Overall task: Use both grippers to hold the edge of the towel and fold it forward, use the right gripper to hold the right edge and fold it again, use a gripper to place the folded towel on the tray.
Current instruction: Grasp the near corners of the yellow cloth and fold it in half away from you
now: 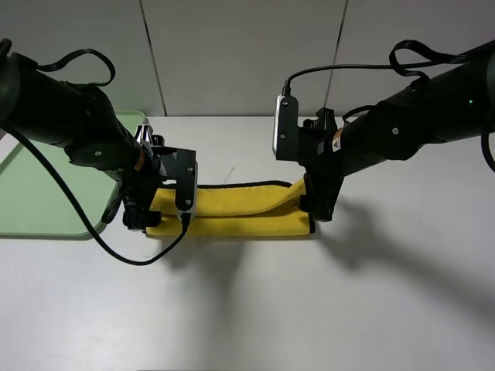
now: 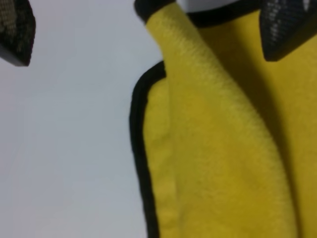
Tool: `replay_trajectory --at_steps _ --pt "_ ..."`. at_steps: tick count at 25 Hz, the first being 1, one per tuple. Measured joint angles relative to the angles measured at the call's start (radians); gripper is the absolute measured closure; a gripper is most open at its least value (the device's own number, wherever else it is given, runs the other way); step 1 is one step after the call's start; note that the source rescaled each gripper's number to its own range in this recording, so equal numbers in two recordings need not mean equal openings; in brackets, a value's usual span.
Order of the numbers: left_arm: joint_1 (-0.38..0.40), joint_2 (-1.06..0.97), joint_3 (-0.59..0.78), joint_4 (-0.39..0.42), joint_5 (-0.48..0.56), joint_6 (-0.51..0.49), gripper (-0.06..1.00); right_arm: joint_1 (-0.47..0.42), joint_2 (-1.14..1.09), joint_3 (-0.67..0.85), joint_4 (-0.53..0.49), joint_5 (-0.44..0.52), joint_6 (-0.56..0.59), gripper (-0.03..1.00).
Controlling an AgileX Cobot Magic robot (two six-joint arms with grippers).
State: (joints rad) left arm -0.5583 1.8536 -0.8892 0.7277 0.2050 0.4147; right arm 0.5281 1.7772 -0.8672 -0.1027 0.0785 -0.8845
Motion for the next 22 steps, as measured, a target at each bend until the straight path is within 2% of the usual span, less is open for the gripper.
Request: replay_trajectory --at_steps 10,18,22 --pt "0.0 0.0 0.0 -0.002 -0.021 -0.006 -0.05 0.0 0.0 0.0 0.0 -0.009 0.003 -0.03" --pt "0.0 0.0 0.0 -0.003 -0.034 -0.006 -0.06 0.0 -0.001 0.0 0.02 0.011 0.168 -0.03" --pt "0.0 0.0 0.0 -0.003 -0.037 -0.006 -0.06 0.0 -0.029 0.0 0.02 0.027 0.199 -0.03"
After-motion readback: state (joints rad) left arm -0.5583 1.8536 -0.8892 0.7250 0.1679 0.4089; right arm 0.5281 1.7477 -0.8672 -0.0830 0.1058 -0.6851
